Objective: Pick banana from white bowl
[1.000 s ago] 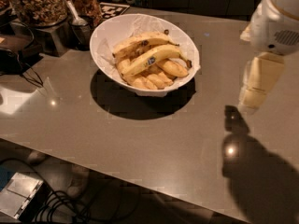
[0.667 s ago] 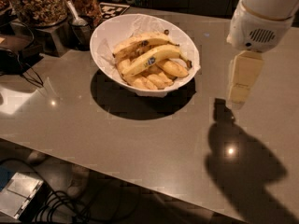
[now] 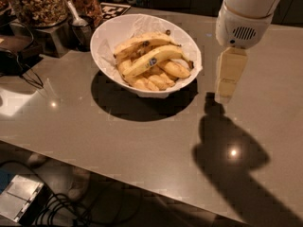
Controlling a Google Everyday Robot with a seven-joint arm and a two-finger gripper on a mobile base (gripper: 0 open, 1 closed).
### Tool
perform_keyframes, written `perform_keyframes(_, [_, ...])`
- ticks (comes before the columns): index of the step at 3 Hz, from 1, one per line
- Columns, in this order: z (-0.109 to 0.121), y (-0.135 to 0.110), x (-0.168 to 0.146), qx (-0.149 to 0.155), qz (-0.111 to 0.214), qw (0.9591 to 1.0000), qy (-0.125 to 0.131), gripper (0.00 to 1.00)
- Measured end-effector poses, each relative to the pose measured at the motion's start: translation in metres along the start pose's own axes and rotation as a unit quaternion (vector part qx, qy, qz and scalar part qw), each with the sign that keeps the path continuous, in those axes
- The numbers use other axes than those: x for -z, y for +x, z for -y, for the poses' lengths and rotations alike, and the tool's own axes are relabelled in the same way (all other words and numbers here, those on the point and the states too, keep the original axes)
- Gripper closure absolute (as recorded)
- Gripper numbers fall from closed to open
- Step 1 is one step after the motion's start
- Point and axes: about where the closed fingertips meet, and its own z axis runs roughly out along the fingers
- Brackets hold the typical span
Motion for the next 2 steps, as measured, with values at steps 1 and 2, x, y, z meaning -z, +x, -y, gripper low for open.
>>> perform_keyframes(1, [0.006, -0.029, 0.001, 0.045, 0.008, 0.9988, 0.017, 0.00])
perform_keyframes(2, [0.012, -0.061, 0.000, 0.093, -0.004, 0.9954, 0.023, 0.00])
